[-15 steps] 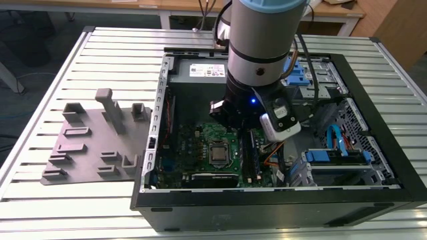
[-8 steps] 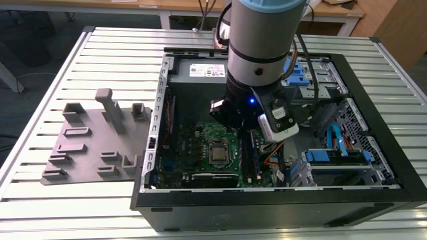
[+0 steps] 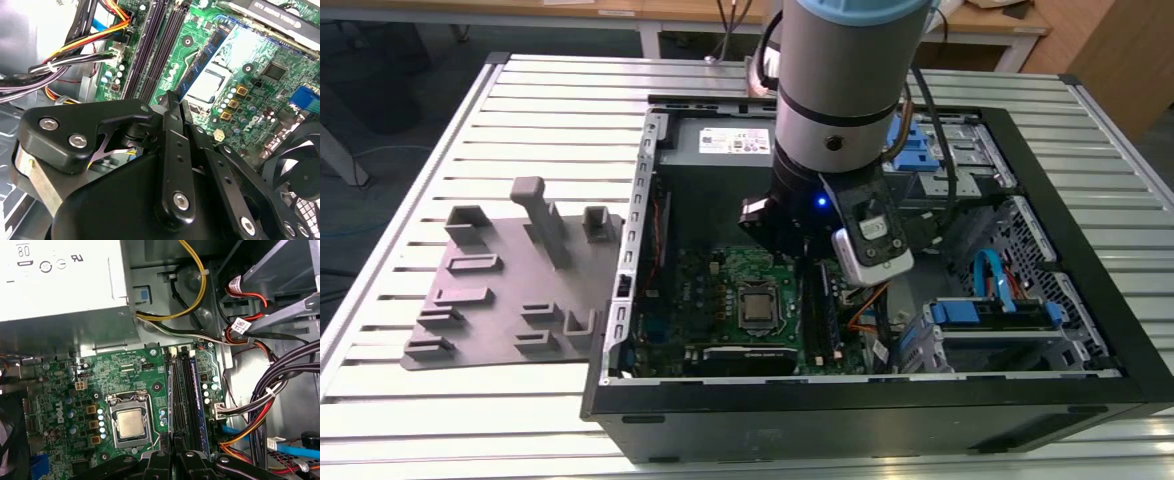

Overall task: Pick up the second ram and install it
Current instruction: 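Insert the second ram into the second slot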

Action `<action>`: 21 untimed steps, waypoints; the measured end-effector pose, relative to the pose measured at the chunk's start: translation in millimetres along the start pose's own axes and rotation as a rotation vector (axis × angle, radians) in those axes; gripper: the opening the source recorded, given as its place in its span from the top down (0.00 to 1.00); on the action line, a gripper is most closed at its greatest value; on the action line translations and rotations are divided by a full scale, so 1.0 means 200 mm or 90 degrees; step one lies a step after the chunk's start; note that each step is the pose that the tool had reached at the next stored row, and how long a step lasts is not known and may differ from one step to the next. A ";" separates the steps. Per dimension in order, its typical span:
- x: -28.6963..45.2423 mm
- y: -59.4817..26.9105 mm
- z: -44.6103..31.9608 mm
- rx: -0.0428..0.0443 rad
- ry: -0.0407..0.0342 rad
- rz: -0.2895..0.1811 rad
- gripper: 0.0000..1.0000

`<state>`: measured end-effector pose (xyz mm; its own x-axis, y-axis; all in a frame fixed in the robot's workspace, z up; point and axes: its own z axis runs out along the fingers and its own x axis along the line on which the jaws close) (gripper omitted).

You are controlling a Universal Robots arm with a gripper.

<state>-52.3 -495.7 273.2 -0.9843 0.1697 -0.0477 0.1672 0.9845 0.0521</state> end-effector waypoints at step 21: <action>-0.012 0.001 0.024 -0.0100 0.0040 -0.050 0.89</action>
<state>-49.6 -495.7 268.6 -0.9947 0.0919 -0.0460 0.0889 0.9940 0.0642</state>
